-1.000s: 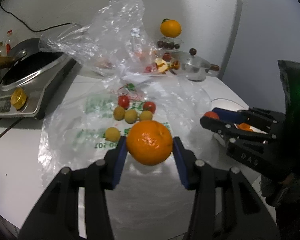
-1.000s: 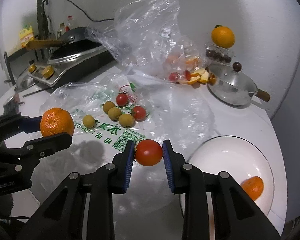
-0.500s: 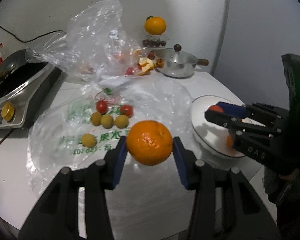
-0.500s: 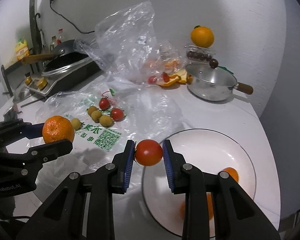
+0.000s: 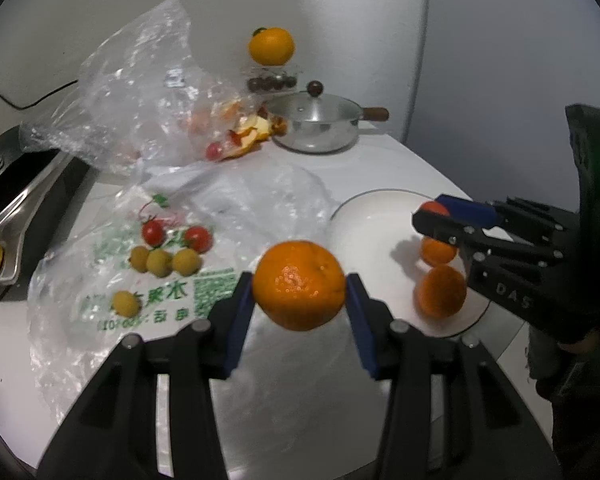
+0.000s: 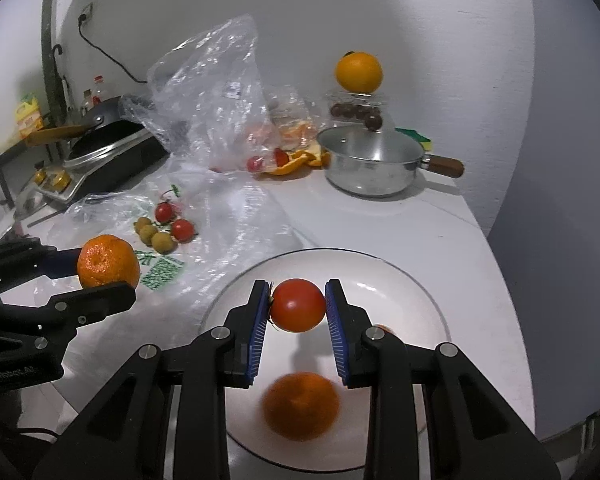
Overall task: Organize fruits
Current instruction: 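Carry the tangerine and the cherry tomato over the white plate, then open the left tool to set the tangerine on the plate while the right releases the tomato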
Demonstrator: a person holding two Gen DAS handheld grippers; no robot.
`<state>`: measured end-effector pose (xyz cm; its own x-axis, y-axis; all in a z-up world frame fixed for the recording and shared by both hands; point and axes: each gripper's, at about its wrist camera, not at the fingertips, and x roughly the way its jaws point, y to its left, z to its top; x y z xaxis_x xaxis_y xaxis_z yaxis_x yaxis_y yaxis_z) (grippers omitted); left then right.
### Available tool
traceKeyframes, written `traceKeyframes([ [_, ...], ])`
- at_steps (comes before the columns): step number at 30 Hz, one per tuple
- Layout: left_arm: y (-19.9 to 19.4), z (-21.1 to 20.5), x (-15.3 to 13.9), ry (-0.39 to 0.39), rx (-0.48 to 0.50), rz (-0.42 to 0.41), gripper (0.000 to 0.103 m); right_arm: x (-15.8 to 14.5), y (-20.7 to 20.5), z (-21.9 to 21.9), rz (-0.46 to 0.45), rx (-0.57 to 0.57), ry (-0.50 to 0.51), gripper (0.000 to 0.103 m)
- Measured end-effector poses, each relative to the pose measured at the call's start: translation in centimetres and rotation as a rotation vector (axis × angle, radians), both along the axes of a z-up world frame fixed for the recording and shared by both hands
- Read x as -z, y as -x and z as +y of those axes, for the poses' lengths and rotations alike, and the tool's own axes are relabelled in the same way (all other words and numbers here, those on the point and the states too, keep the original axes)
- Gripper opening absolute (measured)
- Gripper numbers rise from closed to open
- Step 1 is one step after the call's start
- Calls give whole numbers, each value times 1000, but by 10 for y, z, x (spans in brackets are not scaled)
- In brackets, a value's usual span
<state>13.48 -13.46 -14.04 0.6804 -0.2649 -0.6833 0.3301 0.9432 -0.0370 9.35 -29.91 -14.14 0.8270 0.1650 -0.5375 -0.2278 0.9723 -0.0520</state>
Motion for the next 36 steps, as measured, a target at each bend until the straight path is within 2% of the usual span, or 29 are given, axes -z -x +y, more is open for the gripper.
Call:
traceKeyframes([
  [18, -28, -65, 18, -32, 63, 56, 47, 5, -8, -67, -24, 63, -35, 31],
  [29, -48, -82, 32, 12, 80, 125, 47, 18, -26, -81, 14, 40, -53, 31],
  [36, -54, -92, 39, 9, 100, 144, 47, 24, -30, -85, 36, 30, -70, 31],
])
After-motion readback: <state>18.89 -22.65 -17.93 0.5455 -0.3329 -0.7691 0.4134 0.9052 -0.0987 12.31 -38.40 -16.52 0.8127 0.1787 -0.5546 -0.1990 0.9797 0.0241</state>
